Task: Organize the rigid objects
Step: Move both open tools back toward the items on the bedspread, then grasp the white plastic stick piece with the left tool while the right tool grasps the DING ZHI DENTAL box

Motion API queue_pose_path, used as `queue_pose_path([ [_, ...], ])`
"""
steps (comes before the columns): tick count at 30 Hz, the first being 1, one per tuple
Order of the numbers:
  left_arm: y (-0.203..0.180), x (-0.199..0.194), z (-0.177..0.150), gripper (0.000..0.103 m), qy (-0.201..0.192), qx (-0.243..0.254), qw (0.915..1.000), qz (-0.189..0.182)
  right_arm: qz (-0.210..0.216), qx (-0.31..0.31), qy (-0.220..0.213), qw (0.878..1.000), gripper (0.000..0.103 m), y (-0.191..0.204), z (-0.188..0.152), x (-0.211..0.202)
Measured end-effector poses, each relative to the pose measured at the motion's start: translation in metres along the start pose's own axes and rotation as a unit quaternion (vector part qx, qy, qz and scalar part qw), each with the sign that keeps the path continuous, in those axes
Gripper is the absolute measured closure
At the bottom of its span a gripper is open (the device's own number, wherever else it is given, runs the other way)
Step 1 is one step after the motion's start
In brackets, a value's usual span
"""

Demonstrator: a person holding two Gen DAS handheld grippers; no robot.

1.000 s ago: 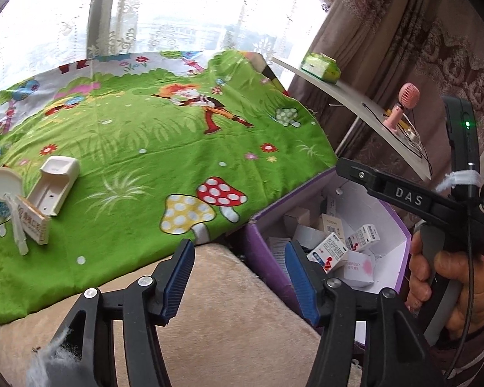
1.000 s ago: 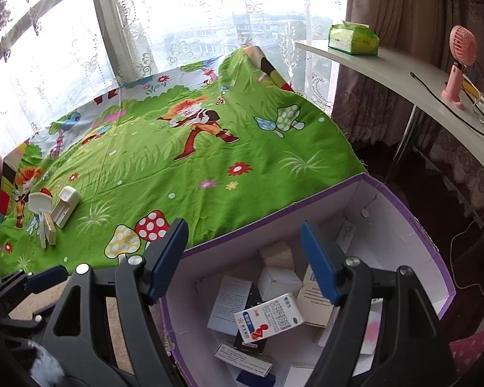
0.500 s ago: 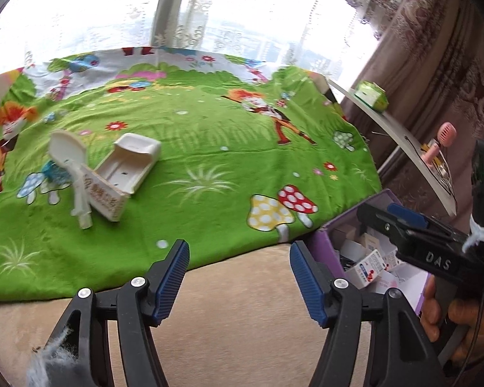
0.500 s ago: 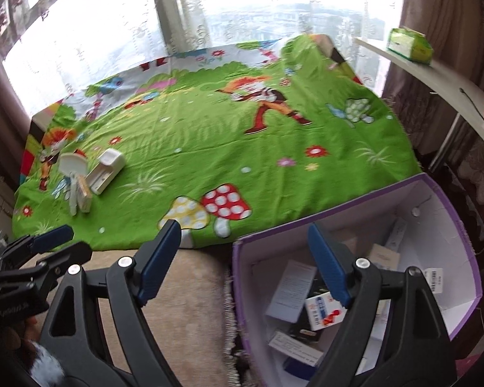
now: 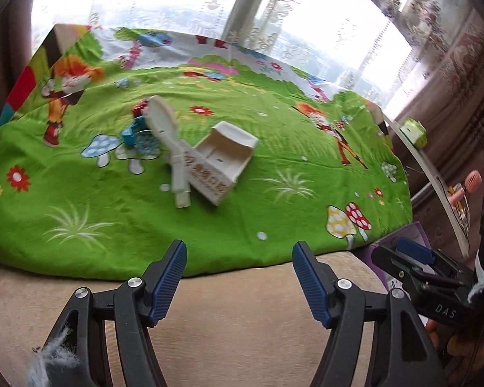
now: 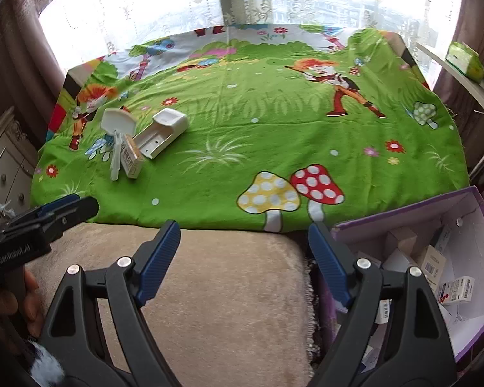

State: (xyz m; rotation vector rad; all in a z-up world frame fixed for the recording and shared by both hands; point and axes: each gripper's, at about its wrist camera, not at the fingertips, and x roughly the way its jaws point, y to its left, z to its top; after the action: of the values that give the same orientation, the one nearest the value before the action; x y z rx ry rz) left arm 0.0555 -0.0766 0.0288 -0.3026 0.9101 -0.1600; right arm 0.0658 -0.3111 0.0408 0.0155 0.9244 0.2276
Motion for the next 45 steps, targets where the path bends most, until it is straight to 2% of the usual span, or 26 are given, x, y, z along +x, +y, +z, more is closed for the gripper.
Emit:
queue_pose_path([
  [12, 0.039, 0.01, 0.024, 0.035, -0.004, -0.051, 0.9987, 0.008, 0.017, -0.055, 0.025, 0.998, 0.019, 0.039, 0.007, 0.026],
  [17, 0.05, 0.019, 0.048, 0.041, -0.019, -0.071, 0.9973, 0.006, 0.018, -0.085, 0.019, 0.996, 0.019, 0.059, 0.021, 0.037],
  [19, 0.056, 0.026, 0.059, 0.042, -0.022, -0.09, 0.9957, -0.006, 0.02, -0.098, 0.013, 0.995, 0.019, 0.067, 0.027, 0.041],
  [24, 0.072, 0.048, 0.078, 0.05, -0.012, -0.139, 0.9898, -0.029, 0.03, -0.144, 0.003, 0.989, 0.019, 0.092, 0.039, 0.052],
  [29, 0.086, 0.072, 0.086, 0.063, 0.009, -0.179, 0.9828, -0.042, 0.034, -0.17, 0.003, 0.985, 0.019, 0.107, 0.047, 0.064],
  [37, 0.096, 0.095, 0.086, 0.065, 0.025, -0.207, 0.9761, -0.063, 0.041, -0.188, 0.015, 0.981, 0.019, 0.119, 0.05, 0.081],
  [39, 0.097, 0.096, 0.087, 0.072, 0.023, -0.208, 0.9755, -0.068, 0.041, -0.194, 0.018, 0.98, 0.019, 0.122, 0.05, 0.083],
  [41, 0.099, 0.096, 0.088, 0.087, 0.017, -0.207, 0.9756, -0.072, 0.041, -0.199, 0.018, 0.979, 0.019, 0.125, 0.051, 0.086],
  [45, 0.105, 0.09, 0.085, 0.091, 0.0, -0.212, 0.973, -0.091, 0.039, -0.21, 0.018, 0.977, 0.019, 0.133, 0.054, 0.092],
])
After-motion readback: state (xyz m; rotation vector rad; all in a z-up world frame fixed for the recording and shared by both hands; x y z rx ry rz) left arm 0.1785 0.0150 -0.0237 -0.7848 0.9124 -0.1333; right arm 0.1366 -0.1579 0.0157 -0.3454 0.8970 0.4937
